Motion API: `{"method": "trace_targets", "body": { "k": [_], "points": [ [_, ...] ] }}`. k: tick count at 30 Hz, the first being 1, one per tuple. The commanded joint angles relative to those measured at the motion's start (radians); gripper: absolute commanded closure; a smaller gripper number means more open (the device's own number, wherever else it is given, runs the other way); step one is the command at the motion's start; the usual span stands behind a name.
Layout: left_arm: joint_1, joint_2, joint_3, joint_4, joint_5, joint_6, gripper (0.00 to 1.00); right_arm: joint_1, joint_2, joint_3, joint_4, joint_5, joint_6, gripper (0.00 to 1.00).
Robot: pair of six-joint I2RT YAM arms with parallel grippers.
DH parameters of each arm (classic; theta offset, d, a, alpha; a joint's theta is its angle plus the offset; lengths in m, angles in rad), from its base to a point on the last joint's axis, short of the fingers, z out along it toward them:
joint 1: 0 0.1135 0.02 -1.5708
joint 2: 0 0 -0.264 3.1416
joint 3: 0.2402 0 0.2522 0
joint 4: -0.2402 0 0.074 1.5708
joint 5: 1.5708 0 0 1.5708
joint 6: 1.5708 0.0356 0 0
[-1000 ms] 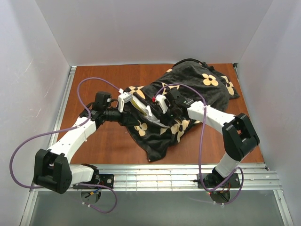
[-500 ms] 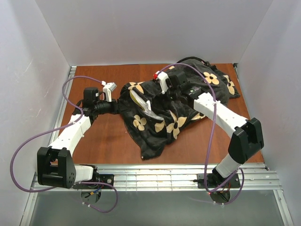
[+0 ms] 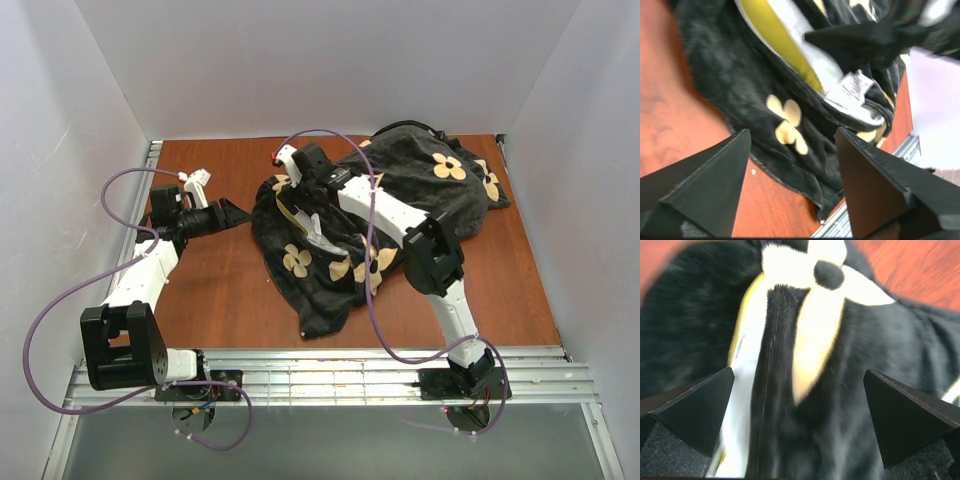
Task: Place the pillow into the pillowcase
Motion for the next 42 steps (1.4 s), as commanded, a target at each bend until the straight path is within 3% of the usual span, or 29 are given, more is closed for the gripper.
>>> {"method": "trace_targets", "body": {
  "k": [1, 9, 15, 23, 24, 26, 27, 29, 30, 34, 39, 41, 42],
  "points": [
    [0.042, -0.028, 0.003, -0.011, -0.018, 0.006, 0.32, 0.02, 0.074, 0.138, -0.071, 0.125, -0.034, 0.01],
    [0.068, -0.019, -0.029, -0.013, -0.023, 0.017, 0.3, 0.025, 0.198, 0.114, -0.085, 0.116, -0.054, 0.01],
    [0.079, -0.03, -0.04, -0.016, -0.013, 0.031, 0.3, 0.018, 0.109, 0.025, -0.09, -0.035, -0.019, 0.01],
    [0.082, -0.03, -0.037, -0.038, -0.053, 0.043, 0.29, 0.02, 0.253, 0.037, -0.153, -0.137, -0.008, 0.01],
    [0.08, -0.032, -0.035, -0.042, -0.053, 0.044, 0.24, 0.021, 0.264, 0.026, -0.151, -0.142, -0.008, 0.02],
    [0.082, -0.042, -0.04, -0.058, -0.049, 0.044, 0.21, 0.017, 0.266, 0.009, -0.15, -0.154, 0.001, 0.17],
    [0.082, -0.048, -0.049, -0.059, -0.041, 0.046, 0.21, 0.015, 0.252, 0.006, -0.148, -0.16, 0.009, 0.41],
    [0.08, -0.071, -0.063, -0.059, -0.03, 0.055, 0.21, 0.009, 0.232, 0.017, -0.151, -0.199, 0.019, 0.64],
    [0.08, -0.078, -0.075, -0.056, -0.026, 0.06, 0.21, 0.009, 0.199, 0.023, -0.15, -0.209, 0.035, 0.98],
    [0.076, -0.113, -0.099, -0.045, 0.016, 0.087, 0.21, -0.011, 0.096, 0.04, -0.143, -0.397, 0.087, 0.99],
    [-0.022, -0.127, -0.103, 0.005, -0.01, 0.065, 0.24, -0.06, -0.01, -0.035, -0.082, -0.651, 0.225, 0.99],
    [-0.083, -0.114, -0.099, 0.056, -0.032, 0.034, 0.28, -0.083, -0.023, -0.06, -0.064, -0.74, 0.274, 0.99],
    [-0.104, -0.107, -0.096, 0.068, -0.052, 0.011, 0.35, -0.09, -0.027, -0.071, -0.056, -0.765, 0.288, 0.99]
  ]
}}
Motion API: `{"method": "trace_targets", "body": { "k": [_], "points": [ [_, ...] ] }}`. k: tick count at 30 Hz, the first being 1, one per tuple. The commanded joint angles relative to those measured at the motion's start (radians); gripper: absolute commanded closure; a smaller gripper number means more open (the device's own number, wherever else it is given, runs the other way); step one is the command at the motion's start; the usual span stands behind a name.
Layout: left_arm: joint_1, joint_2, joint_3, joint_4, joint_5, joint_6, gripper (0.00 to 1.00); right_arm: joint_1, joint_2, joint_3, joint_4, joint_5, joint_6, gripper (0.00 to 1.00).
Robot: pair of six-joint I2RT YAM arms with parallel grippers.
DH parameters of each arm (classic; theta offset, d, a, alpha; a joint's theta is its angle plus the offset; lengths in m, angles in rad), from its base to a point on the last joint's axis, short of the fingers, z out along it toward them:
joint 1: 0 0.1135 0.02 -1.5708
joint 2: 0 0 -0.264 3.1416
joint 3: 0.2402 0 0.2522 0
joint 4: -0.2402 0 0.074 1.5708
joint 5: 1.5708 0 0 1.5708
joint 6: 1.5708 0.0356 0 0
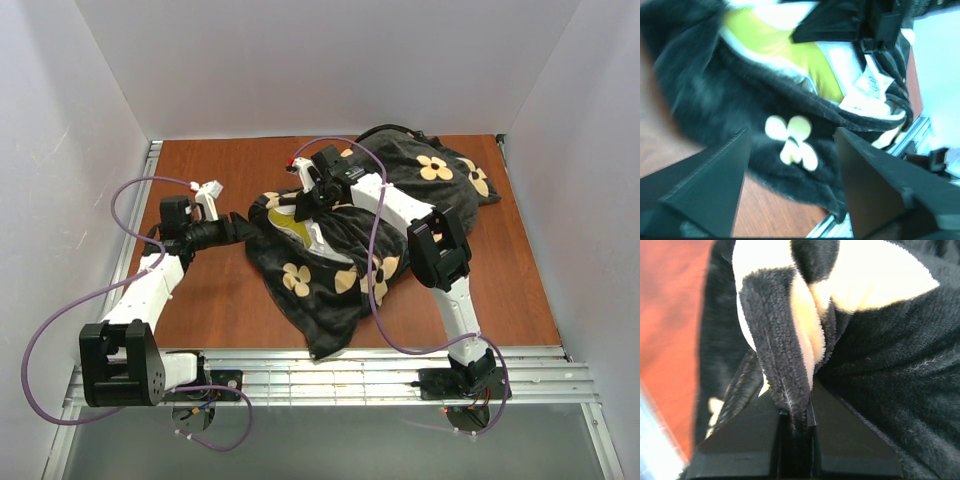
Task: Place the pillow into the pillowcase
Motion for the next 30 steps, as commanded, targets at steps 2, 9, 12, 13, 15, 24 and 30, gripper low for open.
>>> {"method": "trace_targets", "body": {
  "k": [2, 9, 12, 13, 15, 24, 30],
  "points": [
    [-0.116, 0.026, 0.008, 0.1, -0.075, -0.053, 0.41, -0.029, -0.087, -0.043, 0.051, -0.326, 0.165, 0.99],
    [-0.176, 0.168, -0.043, 0.243, -0.142, -0.198, 0.65, -0.078, -0.139, -0.133, 0.174, -0.435, 0.296, 0.99],
    [-0.193, 0.228, -0.046, 0.332, -0.175, -0.242, 0.61, -0.078, -0.153, -0.164, 0.217, -0.48, 0.337, 0.99],
    [-0.194, 0.244, -0.047, 0.355, -0.174, -0.266, 0.55, -0.078, -0.155, -0.184, 0.226, -0.483, 0.349, 0.99],
    [-0.196, 0.277, -0.047, 0.408, -0.16, -0.285, 0.53, -0.078, -0.161, -0.199, 0.238, -0.484, 0.359, 0.99],
    [-0.205, 0.322, -0.084, 0.504, -0.111, -0.363, 0.43, -0.078, -0.167, -0.238, 0.253, -0.469, 0.362, 0.99],
    [-0.258, 0.325, -0.095, 0.495, -0.151, -0.322, 0.44, -0.078, -0.185, -0.248, 0.27, -0.48, 0.374, 0.99]
  ]
}}
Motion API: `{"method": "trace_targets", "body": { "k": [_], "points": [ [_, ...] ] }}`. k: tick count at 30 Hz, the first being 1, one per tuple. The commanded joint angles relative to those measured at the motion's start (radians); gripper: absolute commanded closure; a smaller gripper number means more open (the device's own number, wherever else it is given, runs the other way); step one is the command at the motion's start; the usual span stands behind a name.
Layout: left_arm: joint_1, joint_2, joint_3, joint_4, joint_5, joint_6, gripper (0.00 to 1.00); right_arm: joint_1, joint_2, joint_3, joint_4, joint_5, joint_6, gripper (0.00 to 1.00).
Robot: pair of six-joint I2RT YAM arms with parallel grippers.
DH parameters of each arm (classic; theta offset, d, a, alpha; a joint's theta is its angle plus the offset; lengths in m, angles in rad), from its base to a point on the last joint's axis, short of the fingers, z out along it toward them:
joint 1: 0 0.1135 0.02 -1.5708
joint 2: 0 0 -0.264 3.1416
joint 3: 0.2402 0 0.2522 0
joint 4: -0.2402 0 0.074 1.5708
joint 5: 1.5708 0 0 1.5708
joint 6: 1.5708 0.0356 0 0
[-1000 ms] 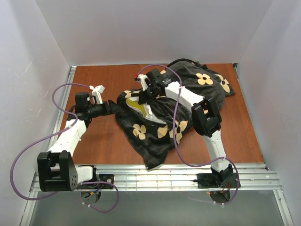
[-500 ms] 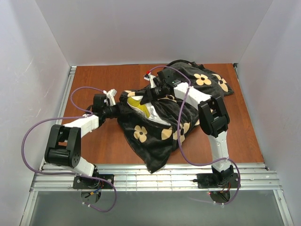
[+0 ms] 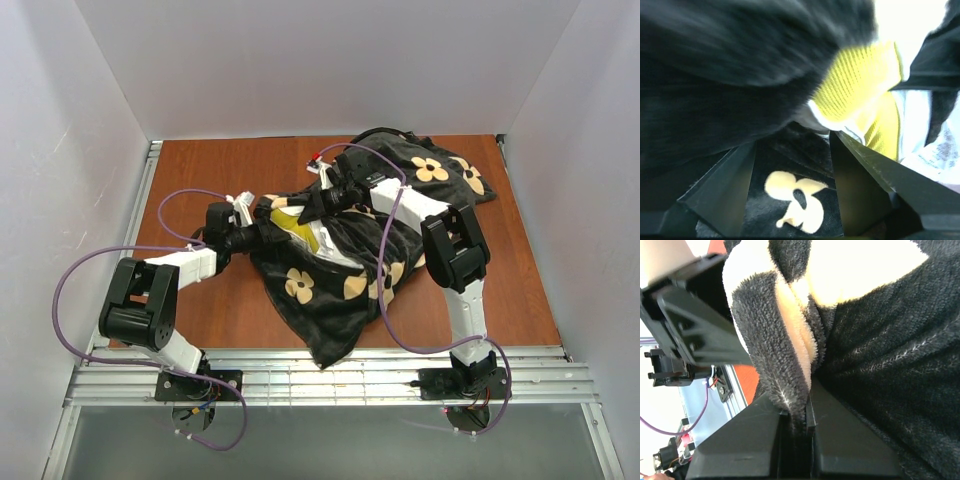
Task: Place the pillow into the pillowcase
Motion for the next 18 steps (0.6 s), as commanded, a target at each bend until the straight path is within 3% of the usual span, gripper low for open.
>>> {"method": "trace_targets", "body": {
  "k": [1, 6, 12, 16, 18],
  "points": [
    [-0.068, 0.002, -0.002, 0.003, -0.044, 0.04, 0.45, 0.014, -0.085, -0.001, 0.049, -0.11, 0.057, 0.99],
    [-0.098, 0.071, 0.045, -0.134, -0.239, 0.074, 0.49, 0.014, -0.121, -0.002, 0.088, -0.134, 0.107, 0.99],
    [-0.096, 0.143, 0.107, -0.206, -0.332, 0.072, 0.55, 0.014, -0.19, -0.056, 0.105, -0.13, 0.124, 0.99],
    [-0.062, 0.158, 0.168, -0.306, -0.381, 0.091, 0.74, 0.014, -0.245, -0.145, 0.086, -0.055, 0.031, 0.99],
    [-0.027, 0.142, 0.181, -0.37, -0.389, 0.118, 0.89, 0.014, -0.253, -0.18, 0.036, 0.048, -0.053, 0.99]
  ]
}}
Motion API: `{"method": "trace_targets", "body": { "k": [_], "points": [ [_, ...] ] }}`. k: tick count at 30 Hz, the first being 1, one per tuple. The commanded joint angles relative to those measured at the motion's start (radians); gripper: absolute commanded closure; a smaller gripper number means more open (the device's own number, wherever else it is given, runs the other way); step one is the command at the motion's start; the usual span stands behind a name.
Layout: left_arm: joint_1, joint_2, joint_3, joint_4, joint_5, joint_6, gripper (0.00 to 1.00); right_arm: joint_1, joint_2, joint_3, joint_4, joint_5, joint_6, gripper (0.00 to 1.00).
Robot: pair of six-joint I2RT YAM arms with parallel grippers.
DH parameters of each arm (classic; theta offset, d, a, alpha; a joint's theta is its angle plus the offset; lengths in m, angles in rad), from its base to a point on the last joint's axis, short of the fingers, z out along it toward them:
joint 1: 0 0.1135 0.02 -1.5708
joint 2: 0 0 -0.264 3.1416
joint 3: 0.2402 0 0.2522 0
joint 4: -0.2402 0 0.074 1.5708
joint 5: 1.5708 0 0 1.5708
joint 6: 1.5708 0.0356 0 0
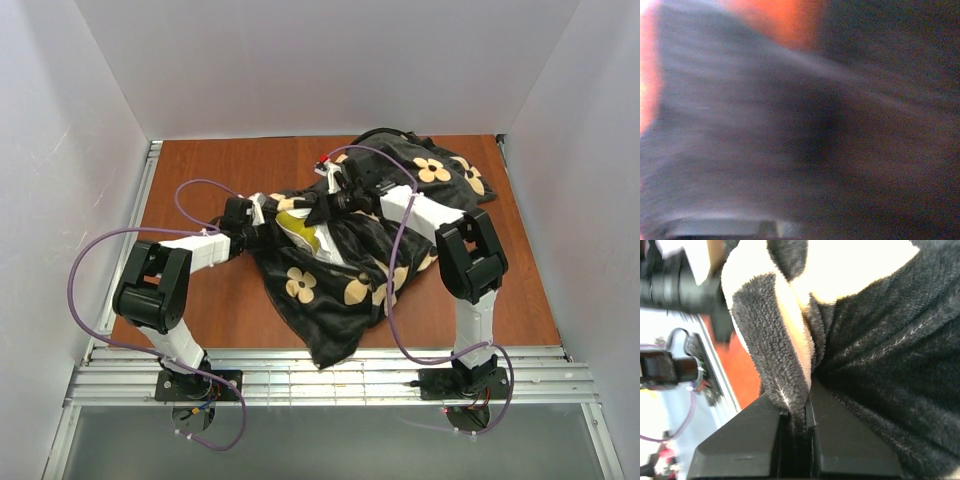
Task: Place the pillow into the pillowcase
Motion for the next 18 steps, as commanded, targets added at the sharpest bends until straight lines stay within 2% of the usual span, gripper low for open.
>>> {"method": "trace_targets", "body": {
  "k": [1, 2, 7, 9, 12, 18],
  "points": [
    [0.114, 0.006, 0.042, -0.187, -0.192, 0.056, 0.94, 0.012, -0.134, -0.036, -0.082, 0.0, -0.136, 0.99],
    [0.135, 0.0, 0.047, -0.243, -0.194, 0.071, 1.0, 0.009, -0.136, -0.06, -0.091, 0.061, -0.165, 0.99],
    [0.237, -0.121, 0.055, -0.327, -0.128, 0.204, 1.0, 0.011, -0.125, -0.101, -0.096, 0.159, -0.264, 0.99],
    [0.237, -0.187, 0.053, -0.312, 0.007, 0.26, 1.0, 0.02, -0.096, -0.102, -0.094, 0.234, -0.302, 0.99],
    [0.231, -0.281, 0.067, -0.305, 0.156, 0.277, 1.0, 0.035, 0.034, -0.078, -0.09, 0.278, -0.341, 0.99],
    [0.229, -0.35, 0.162, -0.318, 0.318, 0.257, 1.0, 0.083, 0.173, -0.044, -0.091, 0.32, -0.336, 0.99]
  ]
}}
